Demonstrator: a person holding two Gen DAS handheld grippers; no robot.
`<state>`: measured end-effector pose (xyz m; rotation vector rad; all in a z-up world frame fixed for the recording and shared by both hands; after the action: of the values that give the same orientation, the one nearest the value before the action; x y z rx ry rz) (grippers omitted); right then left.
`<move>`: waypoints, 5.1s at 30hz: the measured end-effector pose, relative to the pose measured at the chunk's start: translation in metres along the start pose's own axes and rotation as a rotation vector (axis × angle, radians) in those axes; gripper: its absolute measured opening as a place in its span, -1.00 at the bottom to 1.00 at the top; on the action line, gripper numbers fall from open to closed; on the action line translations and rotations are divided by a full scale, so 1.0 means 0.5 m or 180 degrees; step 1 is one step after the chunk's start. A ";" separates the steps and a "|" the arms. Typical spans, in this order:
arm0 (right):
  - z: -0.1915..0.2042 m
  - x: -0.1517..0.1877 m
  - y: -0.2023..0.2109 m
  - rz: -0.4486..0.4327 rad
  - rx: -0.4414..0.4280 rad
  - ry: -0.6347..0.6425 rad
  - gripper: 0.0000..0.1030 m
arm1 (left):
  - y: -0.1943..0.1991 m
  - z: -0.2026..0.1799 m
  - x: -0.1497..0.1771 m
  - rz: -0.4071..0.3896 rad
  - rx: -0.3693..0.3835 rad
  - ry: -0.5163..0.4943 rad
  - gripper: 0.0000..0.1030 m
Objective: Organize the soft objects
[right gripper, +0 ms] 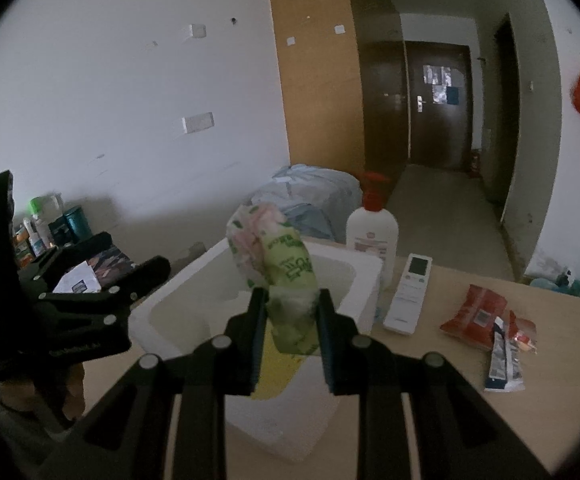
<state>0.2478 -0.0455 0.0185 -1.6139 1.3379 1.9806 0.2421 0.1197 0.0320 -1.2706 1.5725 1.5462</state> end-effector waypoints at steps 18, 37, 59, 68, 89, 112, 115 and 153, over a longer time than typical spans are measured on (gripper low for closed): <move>0.046 -0.009 -0.053 0.0099 -0.0088 0.0035 -0.46 | 0.053 0.126 -0.011 -0.0122 -0.0326 0.0317 0.99; 0.051 -0.011 -0.062 0.0126 -0.0049 0.0044 -0.43 | 0.060 0.143 -0.008 -0.0132 -0.0358 0.0323 0.99; 0.038 -0.022 -0.046 -0.0006 0.0077 0.0043 1.00 | 0.064 0.133 -0.014 -0.0135 -0.0337 0.0303 0.99; 0.018 -0.020 -0.022 -0.0085 0.0120 -0.0034 1.00 | 0.067 0.107 -0.012 -0.0145 -0.0288 0.0270 0.99; -0.138 0.078 0.165 -0.0166 0.0821 -0.0432 1.00 | 0.094 -0.120 0.006 -0.0121 0.0368 -0.0079 0.99; -0.180 0.147 0.298 -0.0294 0.1112 -0.0582 1.00 | 0.157 -0.268 0.040 -0.0137 0.0737 -0.0304 0.99; -0.168 0.149 0.317 -0.0336 0.1119 -0.0570 1.00 | 0.180 -0.267 0.045 -0.0187 0.0757 -0.0321 0.99; -0.024 0.230 0.438 -0.0625 0.1122 -0.0424 1.00 | 0.362 -0.196 0.160 -0.0405 0.0730 -0.0180 0.99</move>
<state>0.0647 -0.2124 0.0242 -1.3665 1.3310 1.6023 0.0689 -0.0161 0.0480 -1.1653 1.5514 1.2724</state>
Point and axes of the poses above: each gripper's, at about its wrist camera, not at the fingertips, and y roughly against the way its jaws point, z to its left, x to its underside, the point moved 8 cm from there along -y, roughly the way its jaws point, and after that the axes turned 11 degrees about y, right-handed, at the moved point
